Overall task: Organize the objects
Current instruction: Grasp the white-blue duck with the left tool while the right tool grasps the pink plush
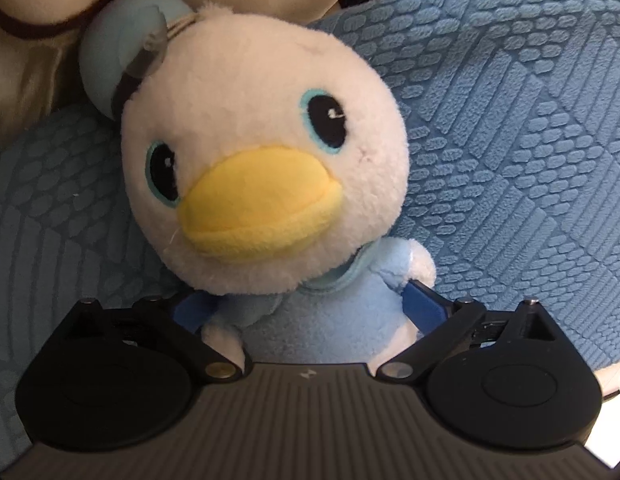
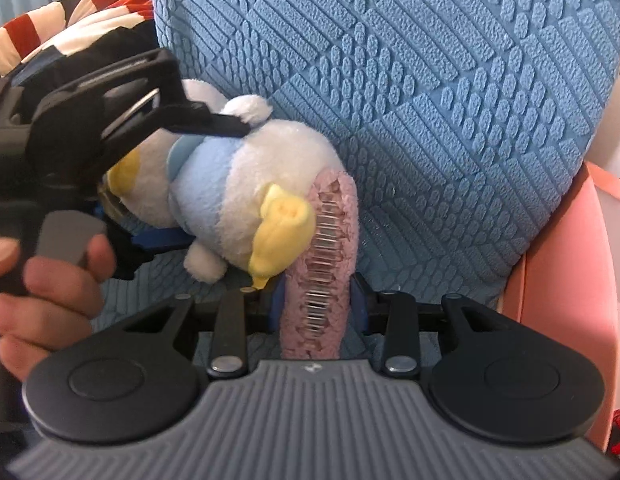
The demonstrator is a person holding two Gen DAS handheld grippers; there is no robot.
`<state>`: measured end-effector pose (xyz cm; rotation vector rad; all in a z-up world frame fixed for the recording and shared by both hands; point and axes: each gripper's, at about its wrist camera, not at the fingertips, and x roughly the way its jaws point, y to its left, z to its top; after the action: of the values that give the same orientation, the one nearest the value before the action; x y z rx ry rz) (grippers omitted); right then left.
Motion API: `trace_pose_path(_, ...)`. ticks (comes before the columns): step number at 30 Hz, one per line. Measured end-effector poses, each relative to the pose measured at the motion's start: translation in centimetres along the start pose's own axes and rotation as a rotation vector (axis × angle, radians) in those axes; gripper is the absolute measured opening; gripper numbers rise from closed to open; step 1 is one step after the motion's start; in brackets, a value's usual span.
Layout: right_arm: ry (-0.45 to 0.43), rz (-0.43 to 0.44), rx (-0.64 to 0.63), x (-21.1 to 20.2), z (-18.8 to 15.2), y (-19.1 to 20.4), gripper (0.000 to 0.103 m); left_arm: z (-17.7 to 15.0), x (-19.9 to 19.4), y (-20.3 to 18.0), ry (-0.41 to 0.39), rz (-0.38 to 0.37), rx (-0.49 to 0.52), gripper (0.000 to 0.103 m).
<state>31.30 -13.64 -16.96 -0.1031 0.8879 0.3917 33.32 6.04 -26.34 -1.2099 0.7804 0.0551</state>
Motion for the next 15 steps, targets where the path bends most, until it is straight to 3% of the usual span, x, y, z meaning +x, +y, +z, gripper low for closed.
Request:
trace_pose_path(6,0.015,0.003,0.013,2.5,-0.1,1.5,0.038,-1.0,0.5,-0.2,0.002,-0.007,0.004,0.1)
trace_pose_path(15,0.025,-0.052,0.093,1.8,-0.1,0.3,0.037,-3.0,-0.5,-1.0,0.027,-0.01,0.039,0.082)
